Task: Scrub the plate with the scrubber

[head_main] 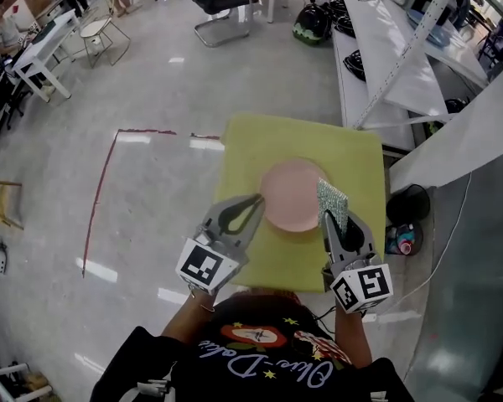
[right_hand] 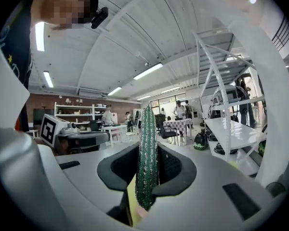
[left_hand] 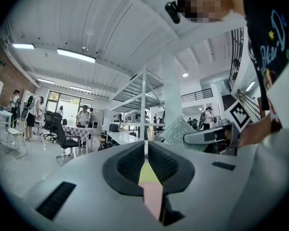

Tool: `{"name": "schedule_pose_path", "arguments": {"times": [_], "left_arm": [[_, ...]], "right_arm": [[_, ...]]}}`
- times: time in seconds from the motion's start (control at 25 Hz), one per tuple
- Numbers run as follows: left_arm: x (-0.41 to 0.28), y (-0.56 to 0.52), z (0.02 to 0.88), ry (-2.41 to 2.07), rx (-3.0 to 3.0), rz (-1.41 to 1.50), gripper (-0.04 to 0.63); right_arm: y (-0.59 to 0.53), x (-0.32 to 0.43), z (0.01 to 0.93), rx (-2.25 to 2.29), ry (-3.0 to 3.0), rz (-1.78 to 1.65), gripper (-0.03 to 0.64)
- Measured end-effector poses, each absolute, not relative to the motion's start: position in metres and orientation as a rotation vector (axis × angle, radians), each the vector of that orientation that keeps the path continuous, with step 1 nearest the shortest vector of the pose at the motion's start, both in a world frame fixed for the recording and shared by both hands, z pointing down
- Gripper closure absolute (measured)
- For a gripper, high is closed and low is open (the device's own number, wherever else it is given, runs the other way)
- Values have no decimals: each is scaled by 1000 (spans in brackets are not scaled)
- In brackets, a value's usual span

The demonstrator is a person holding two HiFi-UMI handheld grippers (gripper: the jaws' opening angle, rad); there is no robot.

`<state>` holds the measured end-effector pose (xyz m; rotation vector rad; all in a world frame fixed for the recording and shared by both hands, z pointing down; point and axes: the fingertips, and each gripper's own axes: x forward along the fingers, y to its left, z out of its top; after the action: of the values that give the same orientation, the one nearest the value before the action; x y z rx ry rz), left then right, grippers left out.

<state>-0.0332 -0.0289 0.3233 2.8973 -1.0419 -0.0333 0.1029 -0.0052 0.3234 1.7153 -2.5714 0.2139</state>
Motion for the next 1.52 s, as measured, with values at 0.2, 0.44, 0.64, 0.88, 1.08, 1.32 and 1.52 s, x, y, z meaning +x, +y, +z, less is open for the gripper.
{"name": "schedule_pose_path", "arguments": {"times": [0.2,0.44,0.64,0.88,1.08,1.32,1.52], "left_arm": [[-11,-53,352,-1093,2873,-16,594],[-4,-82,387,-1147,2839,66,594],[0,-100,439,-1214,2748,216,594],[-5,-119,487,-1201,2635,305,594],[-7,-134,518,-1177,2590,365,594],[-4,-148,549,-1122,2566,431,594],[-5,-155,570,-1116,2537,490,592]], "right_arm": [[-40,124,358,1661,-2538,266,549],[-78,131,397,1584,-2530,346,549],[-100,142,441,1502,-2439,375,549],[-125,138,492,1439,-2316,403,549],[-148,129,534,1385,-2196,401,549],[-166,123,571,1315,-2088,362,549],[-177,122,585,1284,-2044,331,549]]}}
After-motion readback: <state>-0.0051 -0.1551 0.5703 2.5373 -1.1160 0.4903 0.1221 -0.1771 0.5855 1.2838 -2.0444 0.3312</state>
